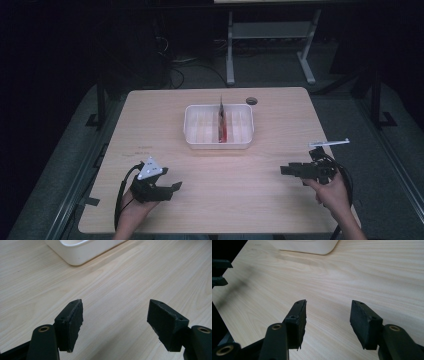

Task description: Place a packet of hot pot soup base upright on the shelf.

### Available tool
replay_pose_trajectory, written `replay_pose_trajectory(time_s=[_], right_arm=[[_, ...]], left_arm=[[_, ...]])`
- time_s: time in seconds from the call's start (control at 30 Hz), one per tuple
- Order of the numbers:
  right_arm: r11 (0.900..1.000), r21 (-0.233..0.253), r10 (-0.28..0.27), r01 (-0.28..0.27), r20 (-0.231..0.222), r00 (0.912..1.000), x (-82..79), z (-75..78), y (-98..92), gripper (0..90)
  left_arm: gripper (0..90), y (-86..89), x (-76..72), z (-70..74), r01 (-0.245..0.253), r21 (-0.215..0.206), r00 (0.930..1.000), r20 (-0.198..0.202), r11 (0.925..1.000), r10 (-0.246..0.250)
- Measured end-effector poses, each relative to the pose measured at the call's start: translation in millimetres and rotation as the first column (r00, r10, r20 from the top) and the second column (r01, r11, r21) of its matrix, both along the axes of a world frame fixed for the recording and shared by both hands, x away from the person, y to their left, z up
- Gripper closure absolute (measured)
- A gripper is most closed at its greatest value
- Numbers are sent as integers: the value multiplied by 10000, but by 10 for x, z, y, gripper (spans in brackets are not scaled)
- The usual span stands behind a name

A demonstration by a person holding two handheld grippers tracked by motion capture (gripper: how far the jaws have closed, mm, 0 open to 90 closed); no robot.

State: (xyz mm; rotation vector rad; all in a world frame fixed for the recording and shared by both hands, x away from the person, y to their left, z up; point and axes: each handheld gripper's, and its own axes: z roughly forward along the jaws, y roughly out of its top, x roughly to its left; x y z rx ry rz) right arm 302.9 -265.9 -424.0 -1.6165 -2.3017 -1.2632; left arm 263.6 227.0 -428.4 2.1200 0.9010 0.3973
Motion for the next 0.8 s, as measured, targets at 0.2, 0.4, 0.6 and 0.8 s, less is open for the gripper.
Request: replay_pose_trajectory(time_s=[0.2, 0.4, 0.6, 0.8], right_arm=[[9999, -136, 61, -60, 78, 10000, -73, -10, 24, 459], [9994, -257, 249, -243, 253, 9994, -132, -3, 89, 452], [9981, -353, 521, -510, 308, 9982, -181, -17, 182, 441], [9968, -441, 680, -660, 457, 9966, -218, -37, 249, 435]], left_arm=[[277, -6, 2, -3, 18, 47, 10000, -1, 10000, -18], [268, -18, 3, -10, 22, 87, 10000, -17, 10000, -22], [263, -29, 1, -21, 40, 106, 10000, -51, 9999, -40], [256, -32, 3, -29, 70, 98, 10000, -72, 9999, -69]])
